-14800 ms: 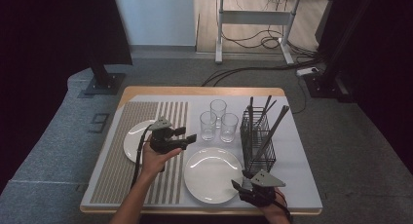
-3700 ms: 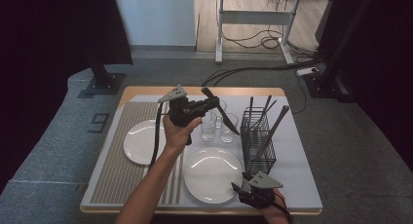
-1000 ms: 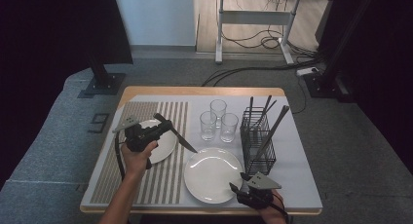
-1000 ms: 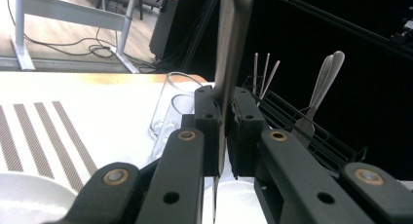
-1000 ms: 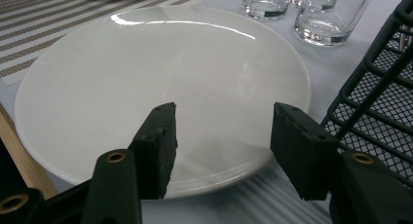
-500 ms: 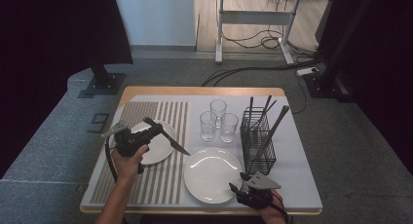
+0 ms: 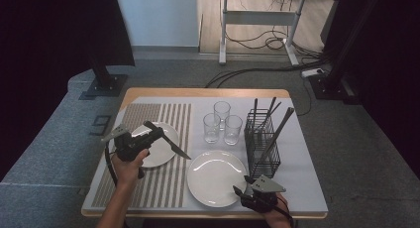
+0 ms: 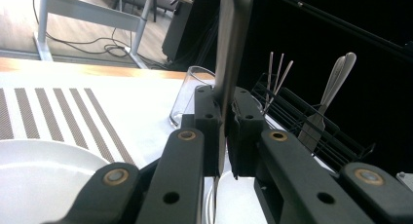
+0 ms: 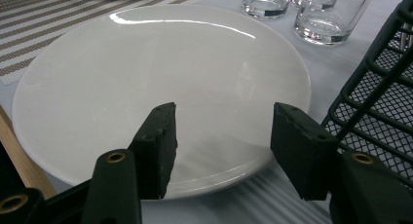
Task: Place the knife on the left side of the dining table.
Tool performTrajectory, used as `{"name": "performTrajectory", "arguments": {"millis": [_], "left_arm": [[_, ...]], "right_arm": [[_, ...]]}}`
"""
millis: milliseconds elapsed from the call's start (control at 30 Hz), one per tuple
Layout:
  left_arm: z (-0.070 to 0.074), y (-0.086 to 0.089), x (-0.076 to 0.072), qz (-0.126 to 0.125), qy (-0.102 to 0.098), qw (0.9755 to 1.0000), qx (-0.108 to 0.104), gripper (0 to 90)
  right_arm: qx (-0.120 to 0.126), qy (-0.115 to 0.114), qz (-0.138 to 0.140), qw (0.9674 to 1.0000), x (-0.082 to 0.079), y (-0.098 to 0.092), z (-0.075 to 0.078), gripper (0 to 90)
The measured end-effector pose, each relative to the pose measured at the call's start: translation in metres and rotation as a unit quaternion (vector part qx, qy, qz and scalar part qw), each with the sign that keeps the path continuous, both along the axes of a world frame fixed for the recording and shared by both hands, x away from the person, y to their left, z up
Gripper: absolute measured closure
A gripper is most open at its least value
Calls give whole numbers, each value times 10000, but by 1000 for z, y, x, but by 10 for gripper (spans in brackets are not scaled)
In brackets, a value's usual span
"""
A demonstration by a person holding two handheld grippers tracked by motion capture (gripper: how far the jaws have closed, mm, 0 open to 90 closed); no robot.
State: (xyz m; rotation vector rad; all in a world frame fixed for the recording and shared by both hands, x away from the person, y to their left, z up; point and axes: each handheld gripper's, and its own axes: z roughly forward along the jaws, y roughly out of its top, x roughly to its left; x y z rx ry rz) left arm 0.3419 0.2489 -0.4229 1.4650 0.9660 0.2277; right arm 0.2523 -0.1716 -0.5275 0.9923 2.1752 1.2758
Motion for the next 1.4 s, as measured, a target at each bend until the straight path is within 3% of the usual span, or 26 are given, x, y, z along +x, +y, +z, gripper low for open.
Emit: {"name": "performTrajectory", "arguments": {"millis": [1400], "left_arm": [[-25, 17, -22, 227, 253, 9994, -42, 840]], "right_arm": [[12, 12, 42, 10000, 2, 2, 0, 429]]}}
